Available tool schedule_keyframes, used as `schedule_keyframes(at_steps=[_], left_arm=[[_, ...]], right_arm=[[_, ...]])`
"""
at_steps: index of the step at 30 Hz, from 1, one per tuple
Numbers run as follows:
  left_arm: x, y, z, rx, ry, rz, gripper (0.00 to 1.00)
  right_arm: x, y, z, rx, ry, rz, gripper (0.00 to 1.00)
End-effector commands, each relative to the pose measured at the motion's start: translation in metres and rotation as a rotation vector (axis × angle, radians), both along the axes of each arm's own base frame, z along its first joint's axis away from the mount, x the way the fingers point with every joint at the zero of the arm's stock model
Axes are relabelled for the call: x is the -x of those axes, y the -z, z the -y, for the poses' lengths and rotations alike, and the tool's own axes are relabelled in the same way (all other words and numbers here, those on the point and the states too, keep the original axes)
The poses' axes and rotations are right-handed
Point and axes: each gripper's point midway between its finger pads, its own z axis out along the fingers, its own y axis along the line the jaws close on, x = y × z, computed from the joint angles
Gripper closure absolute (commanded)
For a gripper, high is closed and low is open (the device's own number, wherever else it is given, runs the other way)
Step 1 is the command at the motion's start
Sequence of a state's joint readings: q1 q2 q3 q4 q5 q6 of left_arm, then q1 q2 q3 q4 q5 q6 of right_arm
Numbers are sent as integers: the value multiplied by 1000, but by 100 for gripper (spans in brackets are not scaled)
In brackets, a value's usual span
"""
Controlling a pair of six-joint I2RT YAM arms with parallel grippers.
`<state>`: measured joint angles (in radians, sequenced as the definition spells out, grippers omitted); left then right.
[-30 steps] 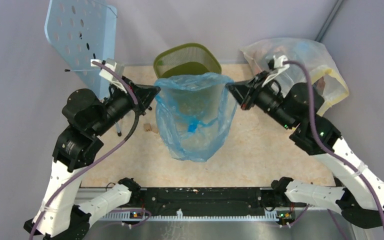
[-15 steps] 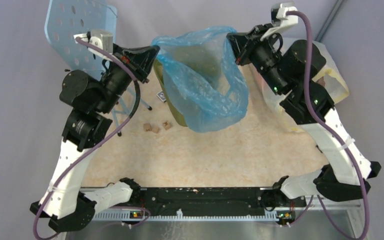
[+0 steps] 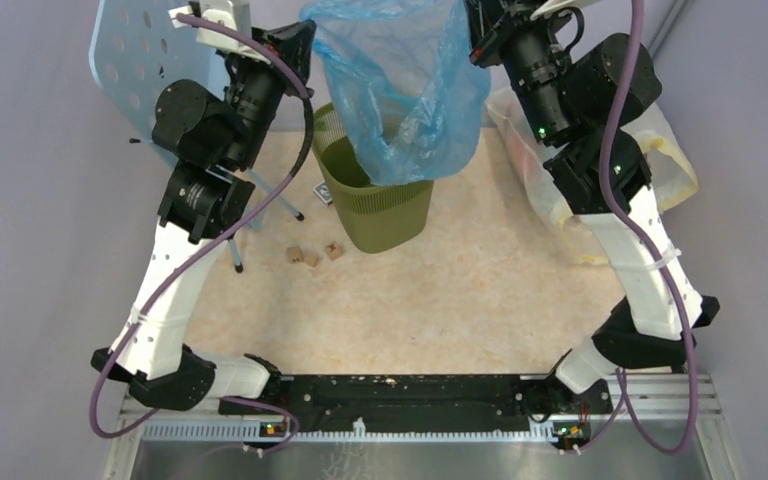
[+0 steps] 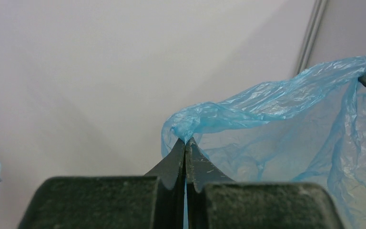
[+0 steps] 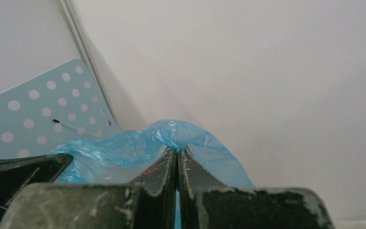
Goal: Put the trash bags into the trash bin
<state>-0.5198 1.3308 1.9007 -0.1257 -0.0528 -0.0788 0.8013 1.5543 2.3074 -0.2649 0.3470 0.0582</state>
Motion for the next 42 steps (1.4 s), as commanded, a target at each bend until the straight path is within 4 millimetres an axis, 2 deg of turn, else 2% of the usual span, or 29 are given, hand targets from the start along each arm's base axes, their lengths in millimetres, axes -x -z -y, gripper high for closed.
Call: schedule_keyframes(at_steps=[1, 4, 7, 11, 17, 22, 26, 30, 36, 42], left_arm=[[16, -48, -31, 57, -122, 149, 100], [8, -49, -43, 48, -204, 153, 100], [-4, -45, -41, 31, -231, 140, 100], [-29, -29, -37, -10, -279, 75, 100], [-36, 0, -28, -35, -255, 20, 100], [-31, 18, -20, 1, -183, -33, 100], [-26, 32, -12, 27, -116, -91, 100], [-14, 38, -13, 46, -84, -135, 100], [9, 48, -28, 68, -88, -189, 100], [13, 68, -26, 50, -71, -247, 100]], right_arm=[[-11, -11, -5, -16, 21, 53, 100], [-24, -3, -14, -3, 26, 43, 100], [-37, 5, -19, -2, 43, 17, 100], [-54, 23, -27, 0, 37, -36, 100], [-65, 48, -38, 29, 32, -95, 100], [-68, 60, -38, 62, 29, -134, 100], [-71, 70, -30, 78, 37, -172, 100], [-71, 82, -26, 81, 2, -199, 100], [-66, 103, -26, 110, -31, -236, 100], [-73, 124, -37, 150, -51, -283, 100]])
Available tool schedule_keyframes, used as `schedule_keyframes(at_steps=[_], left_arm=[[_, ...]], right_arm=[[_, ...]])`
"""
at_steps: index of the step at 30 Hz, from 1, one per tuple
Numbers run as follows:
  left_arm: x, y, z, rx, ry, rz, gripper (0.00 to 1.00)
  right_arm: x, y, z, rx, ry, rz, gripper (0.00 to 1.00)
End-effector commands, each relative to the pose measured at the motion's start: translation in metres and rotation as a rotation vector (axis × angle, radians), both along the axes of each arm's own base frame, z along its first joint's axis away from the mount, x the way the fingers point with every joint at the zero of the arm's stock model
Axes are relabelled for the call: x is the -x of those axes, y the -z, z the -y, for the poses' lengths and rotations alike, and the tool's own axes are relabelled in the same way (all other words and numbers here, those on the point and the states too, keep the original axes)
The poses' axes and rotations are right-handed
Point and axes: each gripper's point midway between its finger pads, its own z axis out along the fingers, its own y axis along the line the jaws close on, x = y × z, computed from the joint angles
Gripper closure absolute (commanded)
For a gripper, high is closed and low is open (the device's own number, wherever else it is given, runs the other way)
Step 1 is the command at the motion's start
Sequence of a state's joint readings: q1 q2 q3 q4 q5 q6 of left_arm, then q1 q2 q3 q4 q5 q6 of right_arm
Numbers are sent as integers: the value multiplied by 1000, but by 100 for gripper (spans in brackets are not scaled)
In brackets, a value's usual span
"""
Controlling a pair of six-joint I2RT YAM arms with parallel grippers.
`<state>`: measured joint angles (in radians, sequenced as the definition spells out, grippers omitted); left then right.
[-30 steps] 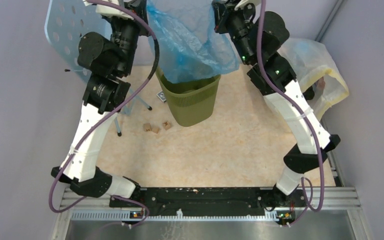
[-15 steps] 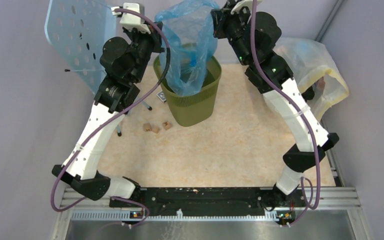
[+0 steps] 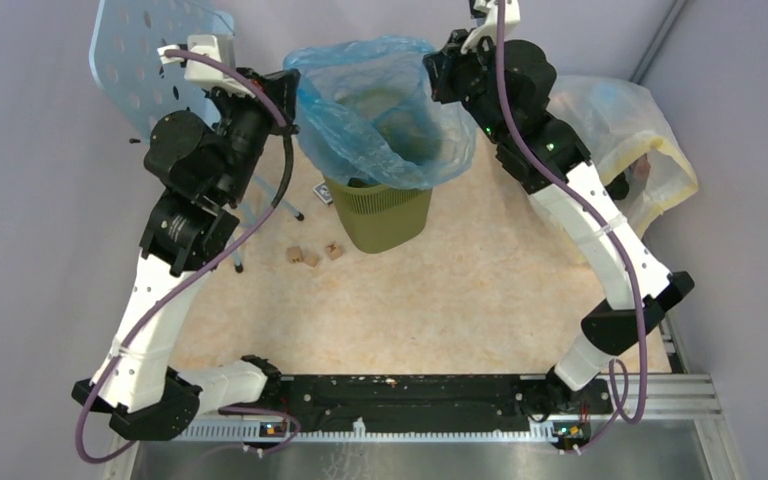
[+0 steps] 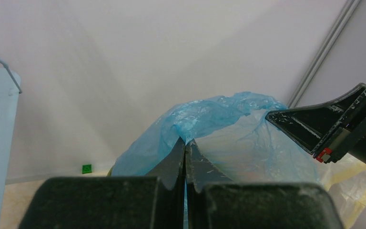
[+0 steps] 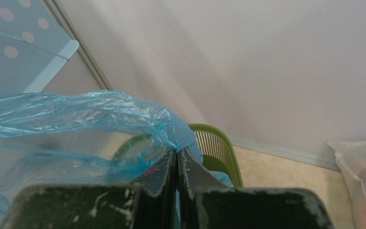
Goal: Put the trash bags into the trash bin
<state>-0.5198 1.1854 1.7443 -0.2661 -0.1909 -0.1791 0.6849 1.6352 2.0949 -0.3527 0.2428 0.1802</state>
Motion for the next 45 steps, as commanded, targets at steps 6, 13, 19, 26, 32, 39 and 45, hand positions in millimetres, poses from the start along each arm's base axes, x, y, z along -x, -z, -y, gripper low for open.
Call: schedule_keyframes(at_steps=[6, 13, 19, 26, 32, 39, 45], left_arm=[[-15, 52, 11, -47, 12, -152, 100], [-21, 89, 7, -94, -28, -251, 100], [-30, 103, 1, -130, -85, -289, 100], [-46, 121, -18, -207, -226, -354, 100], [-43, 120, -17, -198, -211, -346, 100], [-44, 115, -17, -199, -213, -336, 100], [-43, 111, -20, -199, -224, -330, 100]], right_arm=[[-1, 8, 4, 11, -2, -53, 100], [-19, 37, 16, 49, 16, -132, 100], [-37, 51, 25, 54, 25, -163, 100], [-56, 78, 40, 90, 43, -237, 97], [-43, 94, 42, 143, 1, -308, 41], [-4, 105, 32, 131, -146, -358, 27], [20, 128, 30, 143, -219, -419, 35]])
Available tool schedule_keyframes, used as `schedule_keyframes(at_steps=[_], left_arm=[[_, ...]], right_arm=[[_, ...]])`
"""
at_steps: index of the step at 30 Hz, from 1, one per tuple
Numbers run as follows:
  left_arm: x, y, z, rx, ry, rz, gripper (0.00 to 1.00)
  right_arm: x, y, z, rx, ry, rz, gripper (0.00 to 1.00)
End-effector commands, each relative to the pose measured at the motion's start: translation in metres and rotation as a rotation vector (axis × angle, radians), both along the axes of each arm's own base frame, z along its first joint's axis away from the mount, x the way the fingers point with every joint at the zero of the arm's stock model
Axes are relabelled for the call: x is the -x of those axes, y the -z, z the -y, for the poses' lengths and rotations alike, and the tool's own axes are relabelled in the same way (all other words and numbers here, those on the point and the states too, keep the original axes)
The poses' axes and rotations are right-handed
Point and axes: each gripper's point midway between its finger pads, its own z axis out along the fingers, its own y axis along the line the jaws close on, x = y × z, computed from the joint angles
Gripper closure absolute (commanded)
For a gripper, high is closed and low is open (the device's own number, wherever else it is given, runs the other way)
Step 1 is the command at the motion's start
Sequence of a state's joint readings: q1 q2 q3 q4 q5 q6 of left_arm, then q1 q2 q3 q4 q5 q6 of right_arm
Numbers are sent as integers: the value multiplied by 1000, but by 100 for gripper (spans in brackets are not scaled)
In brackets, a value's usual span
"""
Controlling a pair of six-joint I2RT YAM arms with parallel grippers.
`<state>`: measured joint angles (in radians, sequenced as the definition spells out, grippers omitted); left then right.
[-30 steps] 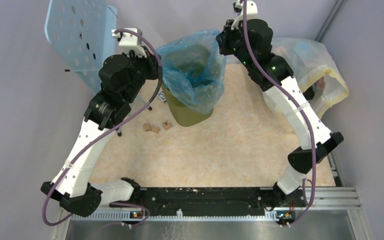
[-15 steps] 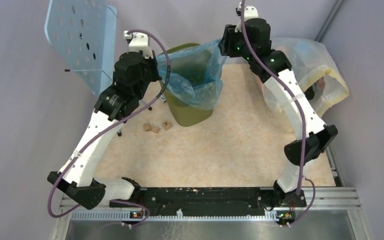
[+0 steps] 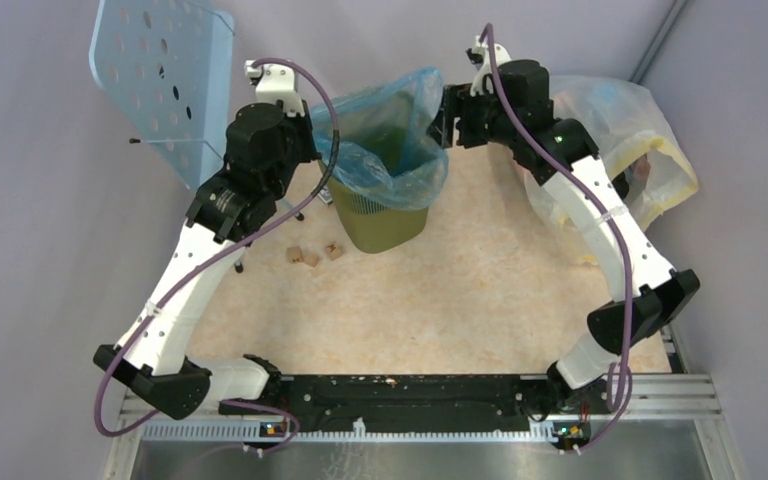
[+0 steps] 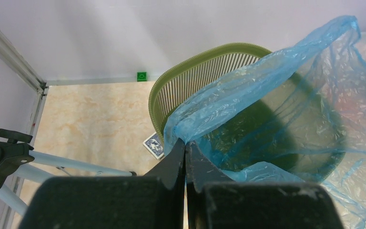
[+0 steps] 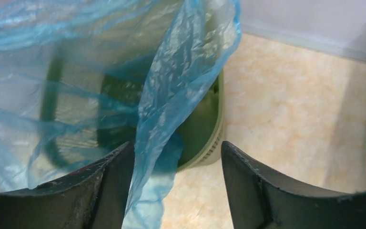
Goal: Put the trash bags into the trash bin
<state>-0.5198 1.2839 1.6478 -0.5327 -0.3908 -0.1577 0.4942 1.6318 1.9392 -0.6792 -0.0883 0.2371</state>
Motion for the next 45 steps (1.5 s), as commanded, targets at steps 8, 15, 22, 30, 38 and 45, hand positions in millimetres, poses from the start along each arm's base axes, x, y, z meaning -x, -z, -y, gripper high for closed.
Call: schedule_keyframes(at_steps=[8, 15, 22, 30, 38, 45], left_arm=[[13, -24, -15, 22, -35, 47, 100], [36, 25, -27, 28, -64, -77, 100], [55, 66, -37, 6, -87, -185, 100], [49, 113, -44, -17, -148, -214, 100], [27, 118, -58, -9, -258, -131, 100], [9, 97, -67, 38, -285, -76, 100]], right_arm=[[37, 7, 6, -34, -59, -31, 90], [32, 35, 5, -47, -32, -51, 91], [15, 47, 24, -3, 98, -22, 85], [-9, 46, 36, -9, 153, 1, 85], [-36, 37, 39, -49, 155, 24, 83], [-61, 23, 29, -57, 133, 42, 83]])
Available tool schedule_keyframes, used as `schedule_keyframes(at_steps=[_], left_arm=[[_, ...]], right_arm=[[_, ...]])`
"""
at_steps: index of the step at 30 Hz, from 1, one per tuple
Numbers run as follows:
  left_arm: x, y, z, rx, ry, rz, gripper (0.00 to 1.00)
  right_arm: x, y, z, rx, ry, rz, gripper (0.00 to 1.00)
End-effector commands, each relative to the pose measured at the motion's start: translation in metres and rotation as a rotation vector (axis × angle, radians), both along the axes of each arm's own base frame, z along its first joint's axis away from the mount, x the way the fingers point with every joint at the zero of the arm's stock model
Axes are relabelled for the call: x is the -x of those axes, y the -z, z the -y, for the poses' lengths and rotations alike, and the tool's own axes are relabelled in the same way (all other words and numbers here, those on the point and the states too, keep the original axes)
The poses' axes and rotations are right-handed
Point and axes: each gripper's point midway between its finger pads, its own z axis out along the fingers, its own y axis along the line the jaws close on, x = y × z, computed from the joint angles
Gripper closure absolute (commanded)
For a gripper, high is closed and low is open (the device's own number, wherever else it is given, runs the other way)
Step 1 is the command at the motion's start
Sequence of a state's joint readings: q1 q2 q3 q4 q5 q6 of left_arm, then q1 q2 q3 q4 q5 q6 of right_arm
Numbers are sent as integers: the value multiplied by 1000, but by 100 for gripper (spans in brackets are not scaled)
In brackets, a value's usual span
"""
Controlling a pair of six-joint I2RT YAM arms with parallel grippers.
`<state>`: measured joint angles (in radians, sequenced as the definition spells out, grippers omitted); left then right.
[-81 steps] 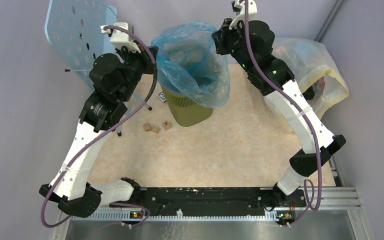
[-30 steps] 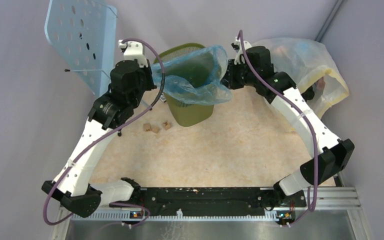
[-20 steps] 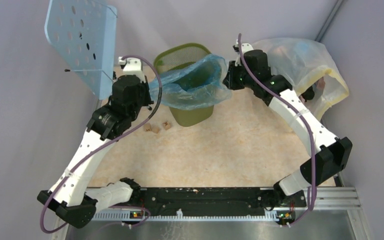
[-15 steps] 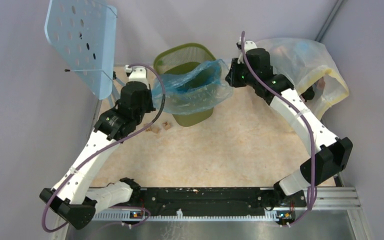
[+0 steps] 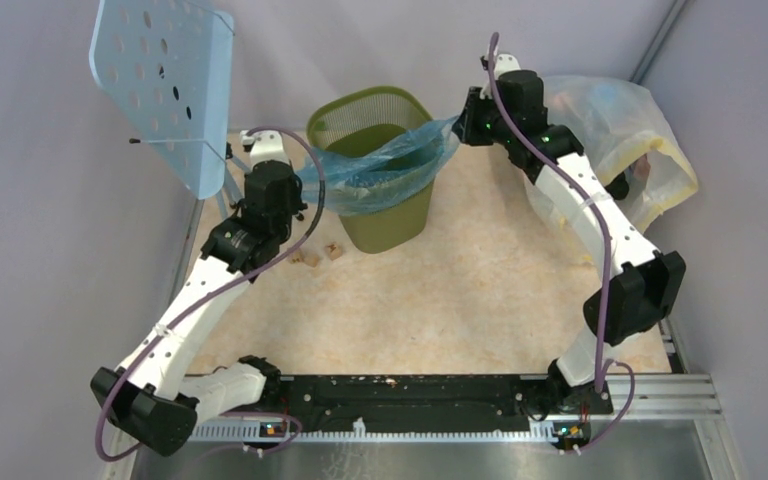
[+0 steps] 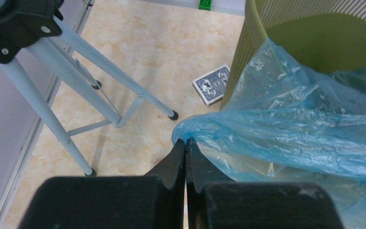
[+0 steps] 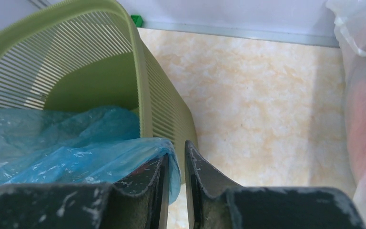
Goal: Put the trash bags into the trash bin
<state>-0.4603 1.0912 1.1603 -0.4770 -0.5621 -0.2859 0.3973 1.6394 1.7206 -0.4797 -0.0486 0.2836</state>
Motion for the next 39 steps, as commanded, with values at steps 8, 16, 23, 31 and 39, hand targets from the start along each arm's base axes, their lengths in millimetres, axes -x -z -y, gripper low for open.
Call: schedule_keyframes(at_steps=[8, 16, 23, 31, 39], left_arm=[[-43, -27, 5, 137, 25, 151, 99], [-63, 2, 30, 169, 128, 36, 97], [-60, -1, 71, 232, 373, 85, 96], [-39, -8, 100, 265, 577, 102, 97], [4, -8, 119, 384, 716, 41, 97]], right_arm=[[-38, -12, -27, -47, -83, 34, 76], [-18, 4, -50, -109, -233, -43, 76], [12, 3, -57, -194, -302, -53, 76], [54, -8, -45, -218, -325, -37, 76], [114, 15, -16, -198, -294, -83, 76]])
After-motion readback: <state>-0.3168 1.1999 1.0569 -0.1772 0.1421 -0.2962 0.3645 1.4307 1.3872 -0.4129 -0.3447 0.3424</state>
